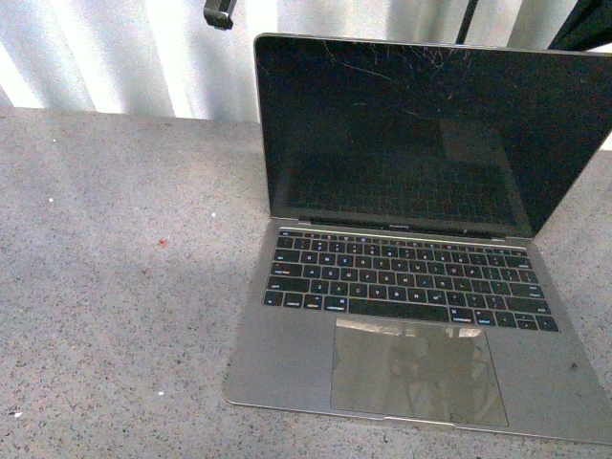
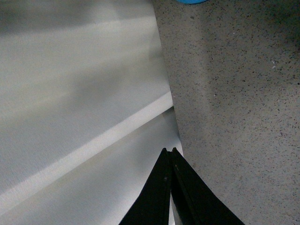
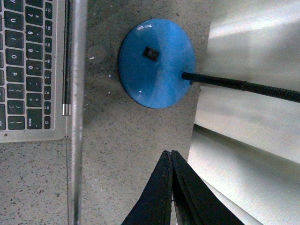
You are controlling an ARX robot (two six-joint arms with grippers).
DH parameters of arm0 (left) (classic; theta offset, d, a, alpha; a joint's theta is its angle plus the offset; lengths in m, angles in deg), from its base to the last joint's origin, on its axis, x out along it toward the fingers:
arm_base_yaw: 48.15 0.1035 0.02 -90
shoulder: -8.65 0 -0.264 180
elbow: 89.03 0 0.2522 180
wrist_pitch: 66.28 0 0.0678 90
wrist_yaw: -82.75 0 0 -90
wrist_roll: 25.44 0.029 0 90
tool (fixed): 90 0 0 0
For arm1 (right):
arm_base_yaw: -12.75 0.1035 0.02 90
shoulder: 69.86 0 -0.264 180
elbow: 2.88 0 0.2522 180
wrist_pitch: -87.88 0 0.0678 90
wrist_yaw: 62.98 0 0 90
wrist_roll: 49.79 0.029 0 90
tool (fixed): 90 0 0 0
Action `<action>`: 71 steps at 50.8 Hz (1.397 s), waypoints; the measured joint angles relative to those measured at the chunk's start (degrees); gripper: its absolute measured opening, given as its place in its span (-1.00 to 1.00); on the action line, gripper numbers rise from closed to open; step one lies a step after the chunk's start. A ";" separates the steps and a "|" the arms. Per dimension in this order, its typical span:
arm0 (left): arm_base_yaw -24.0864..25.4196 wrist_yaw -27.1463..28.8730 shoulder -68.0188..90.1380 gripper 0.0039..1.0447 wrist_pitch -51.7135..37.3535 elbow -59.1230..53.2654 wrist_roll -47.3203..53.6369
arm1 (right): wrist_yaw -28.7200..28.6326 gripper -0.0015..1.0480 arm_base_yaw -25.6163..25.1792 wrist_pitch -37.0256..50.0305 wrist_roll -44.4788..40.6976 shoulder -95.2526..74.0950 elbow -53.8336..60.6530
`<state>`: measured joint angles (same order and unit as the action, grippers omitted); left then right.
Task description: Close laptop
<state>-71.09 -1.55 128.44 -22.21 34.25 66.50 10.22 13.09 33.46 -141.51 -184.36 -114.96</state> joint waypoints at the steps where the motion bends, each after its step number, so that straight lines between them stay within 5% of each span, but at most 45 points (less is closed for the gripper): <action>1: 0.00 0.07 0.00 -0.94 -0.13 -0.26 0.00 | 0.00 -0.94 0.00 -0.04 0.02 -0.02 0.20; 71: -2.49 2.21 -2.16 -0.94 8.76 -7.10 -0.50 | 1.77 -0.94 2.03 -6.60 1.70 2.49 6.29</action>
<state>-73.58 0.65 126.27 -13.45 27.14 66.00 11.99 15.12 26.86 -139.81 -181.87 -108.67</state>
